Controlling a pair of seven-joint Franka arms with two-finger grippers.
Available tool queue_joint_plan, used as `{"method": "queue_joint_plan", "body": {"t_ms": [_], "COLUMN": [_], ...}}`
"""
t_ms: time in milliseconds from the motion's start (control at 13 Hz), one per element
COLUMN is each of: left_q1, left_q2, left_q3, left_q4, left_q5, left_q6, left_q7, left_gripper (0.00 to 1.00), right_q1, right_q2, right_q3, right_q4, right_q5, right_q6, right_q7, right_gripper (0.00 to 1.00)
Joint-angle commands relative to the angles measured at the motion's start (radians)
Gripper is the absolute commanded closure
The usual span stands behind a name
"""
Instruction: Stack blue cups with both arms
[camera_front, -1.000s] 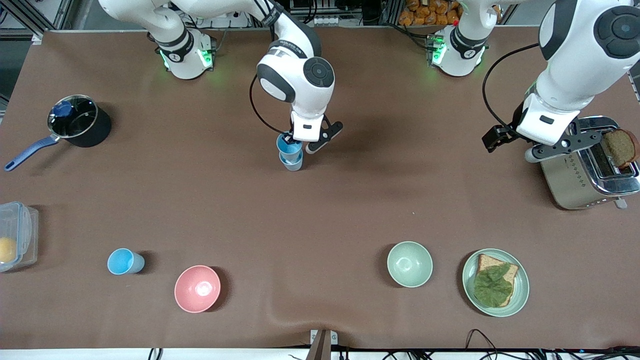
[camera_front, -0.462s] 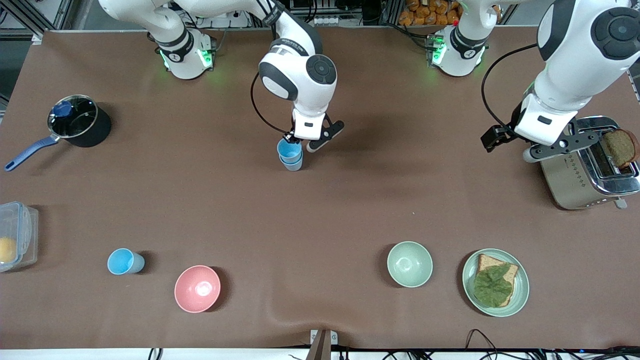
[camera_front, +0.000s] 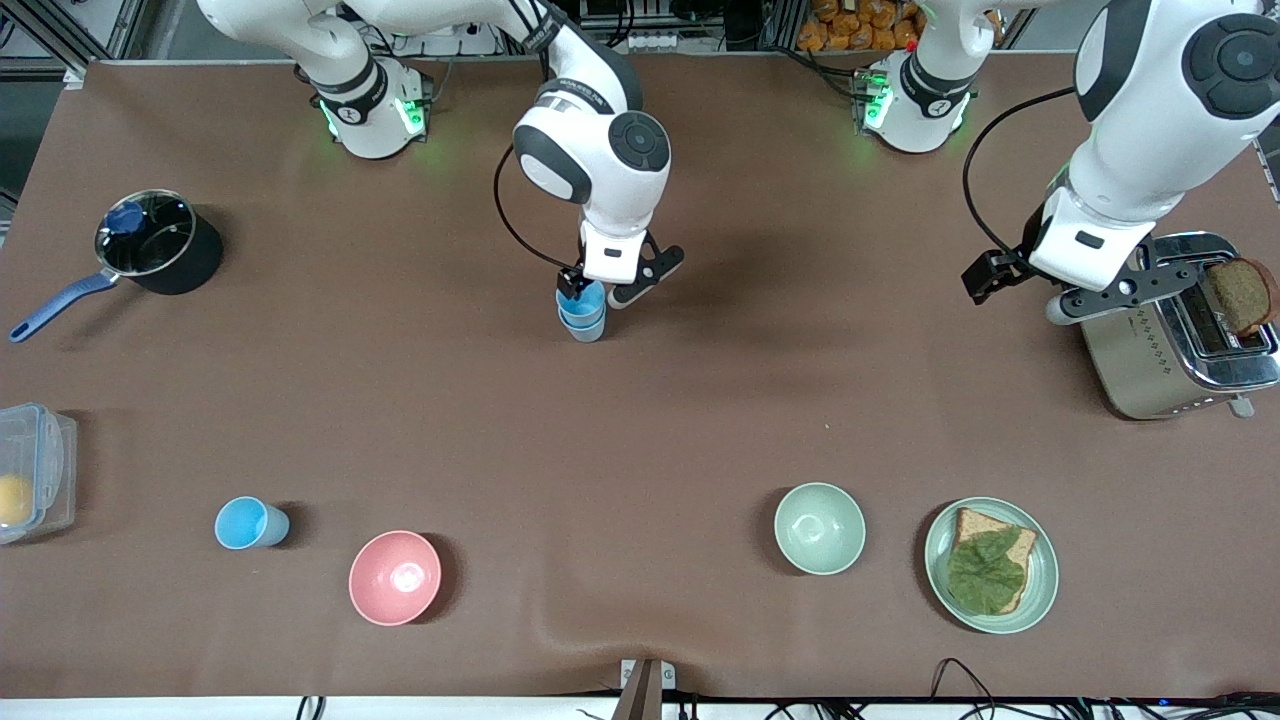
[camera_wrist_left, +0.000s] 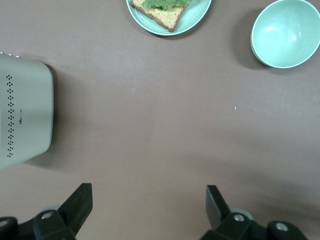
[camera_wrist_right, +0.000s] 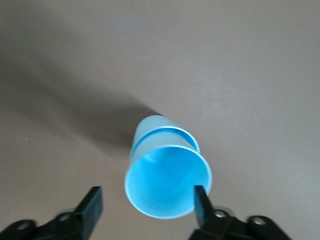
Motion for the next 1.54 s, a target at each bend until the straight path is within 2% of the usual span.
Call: {"method": "queue_joint_plan", "body": {"t_ms": [0, 231, 538, 692, 769, 1000, 1077, 1231, 1462], "left_q1": [0.013, 0.013, 0.013, 0.013, 0.013, 0.007, 0.007, 0.008, 0.008], "left_q2": [-0.024, -0.024, -0.026, -0.034, -0.053, -0.066, -0.063, -0.057, -0.043], "left_q3": [-0.006, -0.006, -0.006, -0.006, -0.006, -0.015, -0.018, -0.018, -0.018], "left_q4": [-0.014, -0.014, -0.014, -0.011, -0.011, 0.021, 0.032, 0.035, 0.062], "left_q5": [-0.020, -0.020, -0.022, -0.020, -0.022, -0.022, -0.022, -0.022, -0.023], "left_q6": [0.005, 0.005, 0.005, 0.005, 0.003, 0.002, 0.002, 0.002, 0.002], "left_q7": [0.034, 0.033, 0.034, 0.033, 0.034, 0.040, 0.045, 0.120, 0.158], "left_gripper": [0.00, 0.00, 0.00, 0.00, 0.00, 0.00, 0.00, 0.00, 0.00], "right_q1": [-0.059, -0.195, -0.436, -0.557, -0.580, -0.504, -0.493, -0.508, -0.553], "right_q2": [-0.067, -0.150, -0.257, -0.311, -0.331, -0.386, -0.415, -0.472, -0.532], "right_q3": [0.008, 0.005, 0.002, -0.006, -0.035, -0.235, -0.280, -0.303, -0.302], "right_q4": [-0.001, -0.003, -0.004, -0.004, -0.003, -0.001, 0.005, 0.007, 0.013], "right_q5": [0.010, 0.114, 0.126, 0.198, 0.227, 0.261, 0.287, 0.295, 0.294], "right_q6": [-0.071, -0.128, -0.203, -0.199, -0.189, -0.134, -0.140, -0.209, -0.322], "right_q7": [-0.050, -0.221, -0.396, -0.424, -0.424, -0.423, -0.423, -0.421, -0.421], "right_gripper": [0.00, 0.00, 0.00, 0.00, 0.00, 0.00, 0.00, 0.00, 0.00]}}
